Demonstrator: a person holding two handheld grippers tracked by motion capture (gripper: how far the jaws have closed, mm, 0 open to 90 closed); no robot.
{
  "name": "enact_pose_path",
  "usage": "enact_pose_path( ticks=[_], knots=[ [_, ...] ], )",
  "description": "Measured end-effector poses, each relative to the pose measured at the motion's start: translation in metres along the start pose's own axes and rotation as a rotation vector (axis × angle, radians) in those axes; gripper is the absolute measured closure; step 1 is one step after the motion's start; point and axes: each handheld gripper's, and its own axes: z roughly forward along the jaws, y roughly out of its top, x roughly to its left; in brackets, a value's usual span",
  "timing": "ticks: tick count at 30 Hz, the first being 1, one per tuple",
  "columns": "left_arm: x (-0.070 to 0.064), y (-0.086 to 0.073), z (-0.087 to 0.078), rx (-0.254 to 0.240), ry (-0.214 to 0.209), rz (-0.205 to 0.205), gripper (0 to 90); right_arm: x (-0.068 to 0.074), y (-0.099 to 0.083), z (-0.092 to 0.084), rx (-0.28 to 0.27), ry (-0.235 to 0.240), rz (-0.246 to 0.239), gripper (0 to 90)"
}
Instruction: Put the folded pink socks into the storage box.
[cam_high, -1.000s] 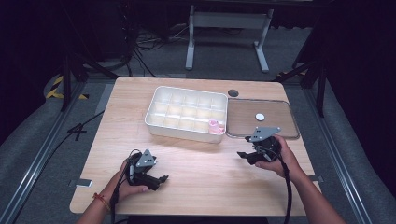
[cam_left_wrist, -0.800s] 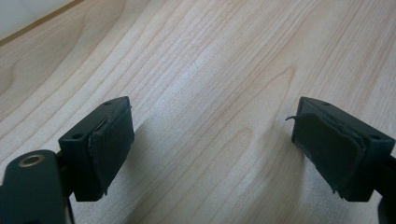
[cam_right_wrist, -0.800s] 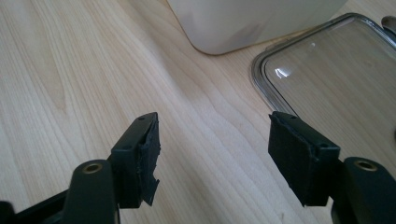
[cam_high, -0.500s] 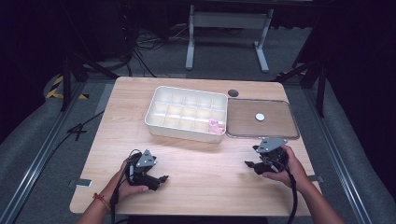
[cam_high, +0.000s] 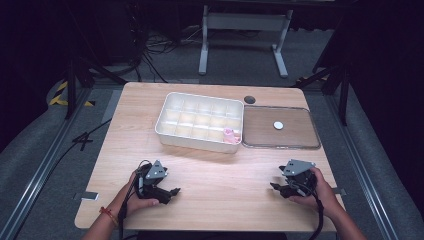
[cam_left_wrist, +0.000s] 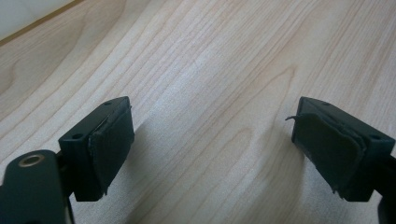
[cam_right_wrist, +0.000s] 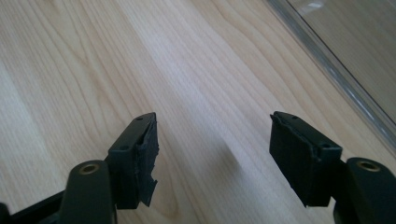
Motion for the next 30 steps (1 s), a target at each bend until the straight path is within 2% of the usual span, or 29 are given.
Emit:
enact_pose_path(
  ticks=[7,10,13,14,16,17,18,20,23,28,30],
  knots=[
    [0.0,0.0,0.0,0.0,0.0,0.0,13.1,0.003,-0.014,-0.002,0.001,0.004,0.006,32.8],
    [0.0,0.0,0.0,0.0,0.0,0.0,13.1,0.003,-0.02,-0.003,-0.018,0.014,0.03,32.7],
    [0.0,0.0,0.0,0.0,0.0,0.0,13.1,0.003,-0.028,-0.006,-0.042,0.034,0.074,32.4],
    [0.0,0.0,0.0,0.0,0.0,0.0,13.1,0.003,-0.028,-0.006,-0.042,0.034,0.074,32.4],
    [0.0,0.0,0.0,0.0,0.0,0.0,13.1,0.002,-0.036,-0.008,-0.067,0.048,0.11,31.9],
    [0.0,0.0,0.0,0.0,0.0,0.0,13.0,0.002,-0.036,-0.008,-0.067,0.048,0.11,31.9],
    [0.0,0.0,0.0,0.0,0.0,0.0,13.1,0.001,-0.043,-0.01,-0.086,0.059,0.137,30.8],
    [0.0,0.0,0.0,0.0,0.0,0.0,13.1,0.0,-0.046,-0.01,-0.095,0.063,0.149,30.3],
    [0.0,0.0,0.0,0.003,0.003,0.003,13.0,-0.001,-0.057,-0.012,-0.129,0.081,0.2,29.0],
    [0.0,0.0,0.0,0.004,0.001,0.006,12.9,-0.002,-0.07,-0.016,-0.169,0.072,0.241,26.6],
    [0.0,0.0,0.0,0.004,0.002,0.005,12.9,-0.002,-0.072,-0.018,-0.165,0.061,0.251,25.3]
  ],
)
